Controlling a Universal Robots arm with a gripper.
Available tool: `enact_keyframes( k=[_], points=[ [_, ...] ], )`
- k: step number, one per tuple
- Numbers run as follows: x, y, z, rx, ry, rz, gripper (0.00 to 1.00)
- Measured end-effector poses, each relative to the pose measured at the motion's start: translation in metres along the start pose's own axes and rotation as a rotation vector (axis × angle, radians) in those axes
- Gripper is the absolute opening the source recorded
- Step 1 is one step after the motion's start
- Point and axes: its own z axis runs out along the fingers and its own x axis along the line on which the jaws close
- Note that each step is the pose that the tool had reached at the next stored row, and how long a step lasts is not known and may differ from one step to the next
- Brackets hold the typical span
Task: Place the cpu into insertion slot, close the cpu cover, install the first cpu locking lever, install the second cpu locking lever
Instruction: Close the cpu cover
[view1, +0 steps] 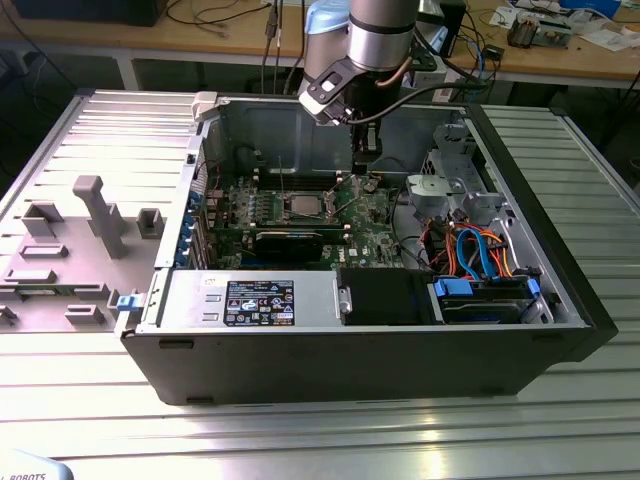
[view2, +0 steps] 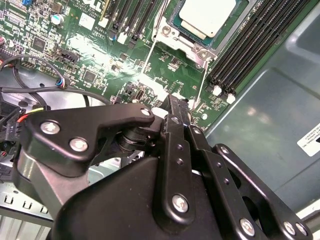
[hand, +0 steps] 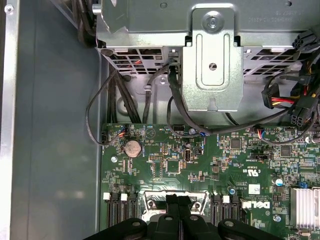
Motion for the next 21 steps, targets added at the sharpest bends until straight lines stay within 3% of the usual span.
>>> enact_keyframes(
  k=[11,21],
  points=[
    [-0.0001,0.0041,0.0021,0.0000,0.0001,0.000,0.11],
    [-0.0006,0.0200,0.0146,0.0006,0.0005,-0.015,0.11]
  ],
)
